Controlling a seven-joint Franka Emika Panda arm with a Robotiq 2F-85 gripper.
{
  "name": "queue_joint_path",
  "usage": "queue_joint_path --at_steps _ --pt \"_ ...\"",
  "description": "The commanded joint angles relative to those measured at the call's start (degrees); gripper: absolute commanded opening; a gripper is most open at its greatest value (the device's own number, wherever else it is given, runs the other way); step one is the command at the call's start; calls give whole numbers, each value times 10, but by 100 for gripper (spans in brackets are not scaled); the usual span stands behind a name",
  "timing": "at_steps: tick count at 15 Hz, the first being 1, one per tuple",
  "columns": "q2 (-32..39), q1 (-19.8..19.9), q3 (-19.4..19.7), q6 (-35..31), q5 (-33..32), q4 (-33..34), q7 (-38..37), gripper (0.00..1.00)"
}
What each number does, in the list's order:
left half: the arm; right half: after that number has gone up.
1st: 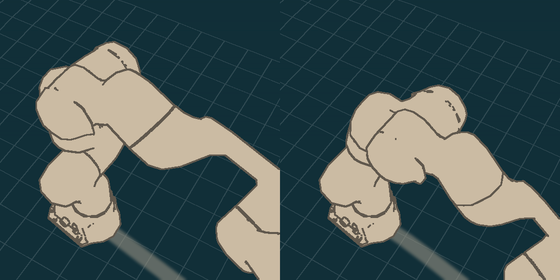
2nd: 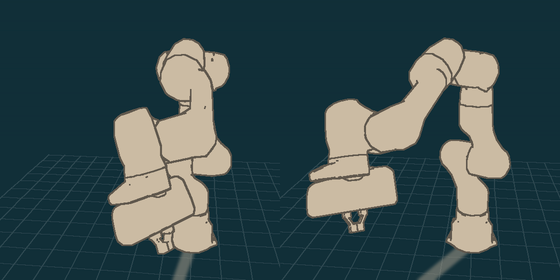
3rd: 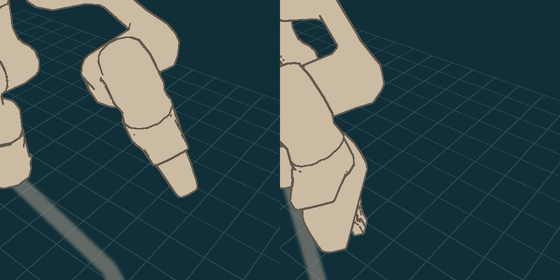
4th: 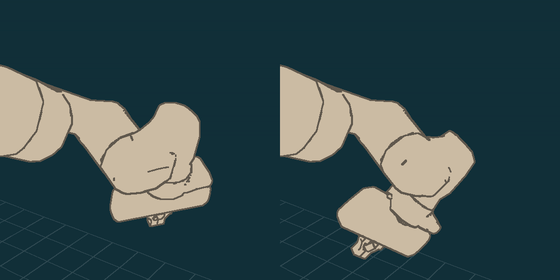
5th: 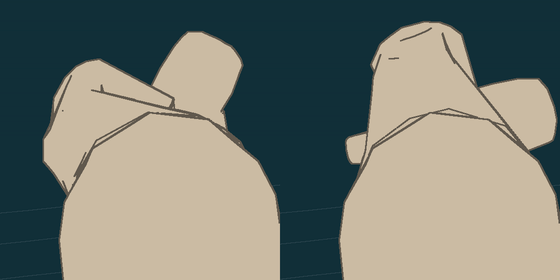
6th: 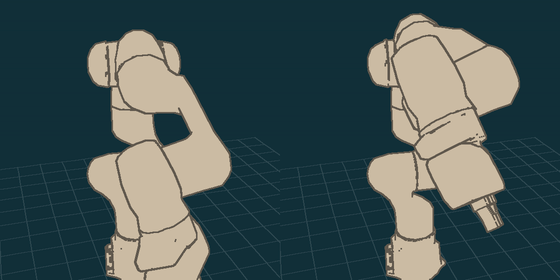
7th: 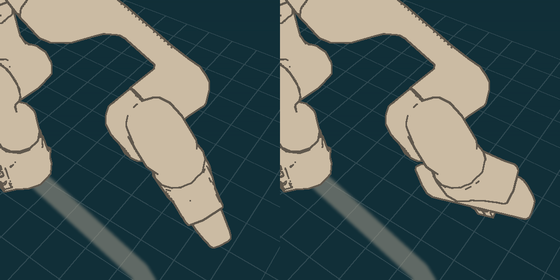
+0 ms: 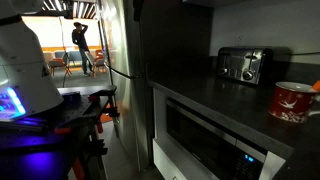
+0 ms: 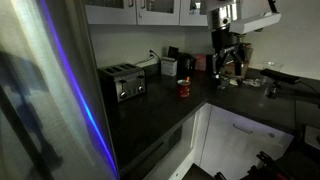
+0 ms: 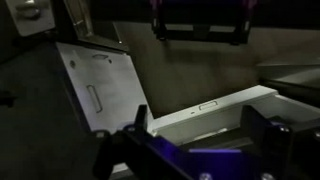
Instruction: Remove the marker from the cup
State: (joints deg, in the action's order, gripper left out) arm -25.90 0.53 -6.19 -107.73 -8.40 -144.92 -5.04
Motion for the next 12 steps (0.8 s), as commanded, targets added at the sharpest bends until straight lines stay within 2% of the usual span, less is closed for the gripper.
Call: queue_joint_path --at_steps 1,6,7,12 --pt "1 -9 9 1 -3 1 -3 100" --pt "1 -9 9 1 -3 1 -3 100" --pt "21 7 -1 -29 -12 8 -69 100" --pt "191 47 10 -238 -27 93 -195 100"
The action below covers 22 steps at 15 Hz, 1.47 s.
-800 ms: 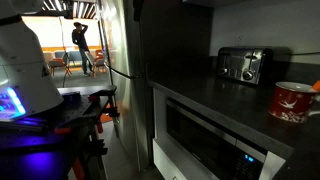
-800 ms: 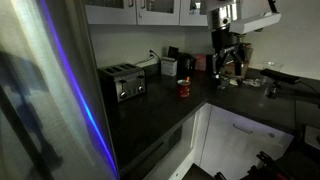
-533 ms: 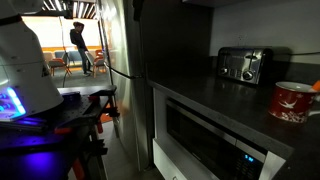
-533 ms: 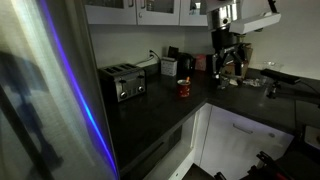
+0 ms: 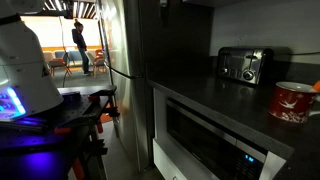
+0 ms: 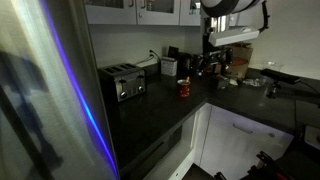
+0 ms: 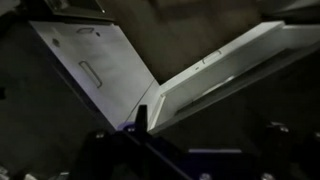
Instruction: Remove the marker from the cup
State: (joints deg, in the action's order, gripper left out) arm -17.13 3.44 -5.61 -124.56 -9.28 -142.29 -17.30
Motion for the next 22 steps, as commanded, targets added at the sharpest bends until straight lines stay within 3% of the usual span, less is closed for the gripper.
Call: queue_joint_path --at_steps 1,4,8,14,17,19,21,22 --pt "140 23 10 -104 -27 91 -101 100" --pt "258 18 45 -176 -44 193 -182 100" --pt "391 -38 128 -232 -80 333 -310 100" --pt "554 -125 245 -217 -83 512 -504 100" --pt "612 -132 270 -184 -64 569 -568 100" --pt "636 -124 267 -170 -56 592 -576 85" --pt "654 -124 266 -160 -57 611 -579 82" --pt "660 -123 264 -158 -57 620 -576 75"
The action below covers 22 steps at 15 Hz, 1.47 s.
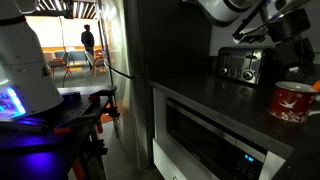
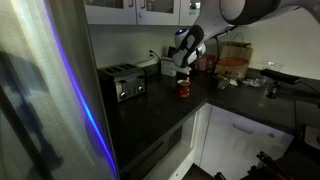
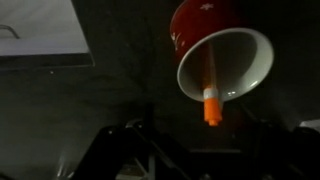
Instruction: Remove the marker from the cup
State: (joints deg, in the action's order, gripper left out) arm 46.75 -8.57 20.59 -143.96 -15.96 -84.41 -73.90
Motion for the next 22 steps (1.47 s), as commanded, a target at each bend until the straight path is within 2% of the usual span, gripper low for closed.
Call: queue_joint_path --at_steps 1,3,10,12,13,14,15,20,22 --pt "26 -2 0 40 11 50 -9 76" --pt "35 1 -5 51 15 69 -6 69" --pt "73 14 -15 88 24 126 5 63" --pt "87 18 -15 95 25 143 8 64" --pt "93 20 -15 98 25 152 10 60" --pt "98 22 -14 100 24 159 10 39" --pt "102 22 -11 102 21 165 11 38" --pt "109 24 -8 100 12 182 21 0" --pt "110 21 -5 97 7 182 23 5"
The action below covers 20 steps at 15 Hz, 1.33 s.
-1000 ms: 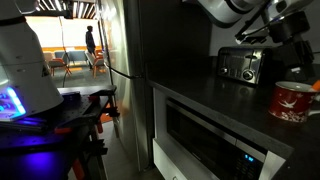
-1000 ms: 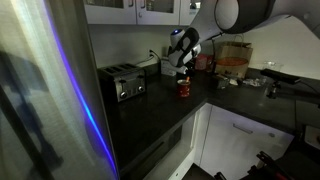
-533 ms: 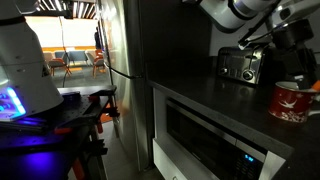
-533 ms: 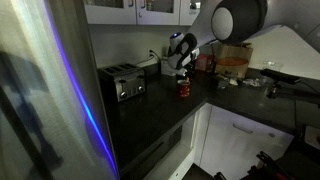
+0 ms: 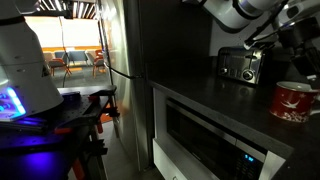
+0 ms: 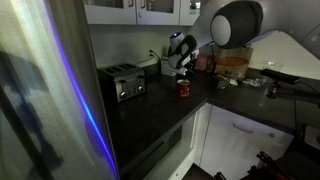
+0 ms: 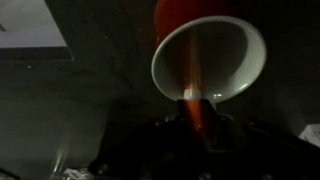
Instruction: Remove the marker from the cup
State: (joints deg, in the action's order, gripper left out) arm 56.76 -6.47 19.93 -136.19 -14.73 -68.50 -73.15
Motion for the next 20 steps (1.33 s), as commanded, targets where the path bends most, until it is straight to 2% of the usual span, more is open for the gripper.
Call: queue_joint_path --at_steps 1,6,10,11,12,13,16,20 --pt "6 -3 3 19 -9 18 16 5" --pt "-43 -50 41 28 -45 -32 -22 5" --pt "-107 -119 110 50 -139 -84 -107 5" --pt "-131 -127 108 76 -157 -99 -109 5" --pt "-177 -106 60 77 -134 -132 -63 5" --pt "-207 -94 32 74 -119 -155 -43 5" --pt "-268 -62 -28 53 -86 -222 -27 5" --pt "-306 -16 -100 31 5 -303 -1 5"
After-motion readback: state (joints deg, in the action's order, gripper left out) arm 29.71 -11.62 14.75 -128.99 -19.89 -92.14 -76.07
